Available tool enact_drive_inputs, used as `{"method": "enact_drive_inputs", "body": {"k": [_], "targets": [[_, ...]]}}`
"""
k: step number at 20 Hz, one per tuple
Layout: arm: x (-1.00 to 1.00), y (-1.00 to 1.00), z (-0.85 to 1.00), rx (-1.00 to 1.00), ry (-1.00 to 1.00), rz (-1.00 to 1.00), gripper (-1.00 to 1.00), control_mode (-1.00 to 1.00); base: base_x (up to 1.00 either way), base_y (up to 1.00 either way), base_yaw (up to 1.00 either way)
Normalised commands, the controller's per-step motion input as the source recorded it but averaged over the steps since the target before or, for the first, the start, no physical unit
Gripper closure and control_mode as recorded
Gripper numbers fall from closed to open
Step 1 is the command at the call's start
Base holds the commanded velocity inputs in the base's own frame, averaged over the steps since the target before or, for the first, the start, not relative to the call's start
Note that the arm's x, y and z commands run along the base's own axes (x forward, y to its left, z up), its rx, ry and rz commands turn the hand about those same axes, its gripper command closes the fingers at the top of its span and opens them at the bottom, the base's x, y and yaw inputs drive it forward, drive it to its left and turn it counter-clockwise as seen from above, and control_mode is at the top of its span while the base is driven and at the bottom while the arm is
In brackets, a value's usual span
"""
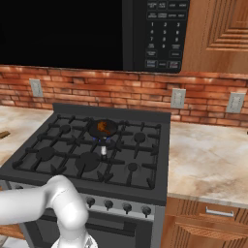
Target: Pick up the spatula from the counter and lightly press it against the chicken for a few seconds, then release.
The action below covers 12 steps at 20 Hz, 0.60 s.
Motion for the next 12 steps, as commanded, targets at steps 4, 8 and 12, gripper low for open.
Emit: {"method": "enact_drive_inputs", "body": {"k": [4, 8, 12], "targets": [[0.05, 0.12, -0.15, 0.0, 0.02, -0.03, -1.0, -1.0, 0.0, 0.0, 0.0], [0.04, 0.05, -0.05, 0.0, 0.06, -0.02, -1.0, -1.0, 0.0, 0.0, 0.0], [0.06, 0.07, -0.06, 0.0, 0.07, -0.02, -1.0, -1.0, 0.0, 0.0, 0.0]]}}
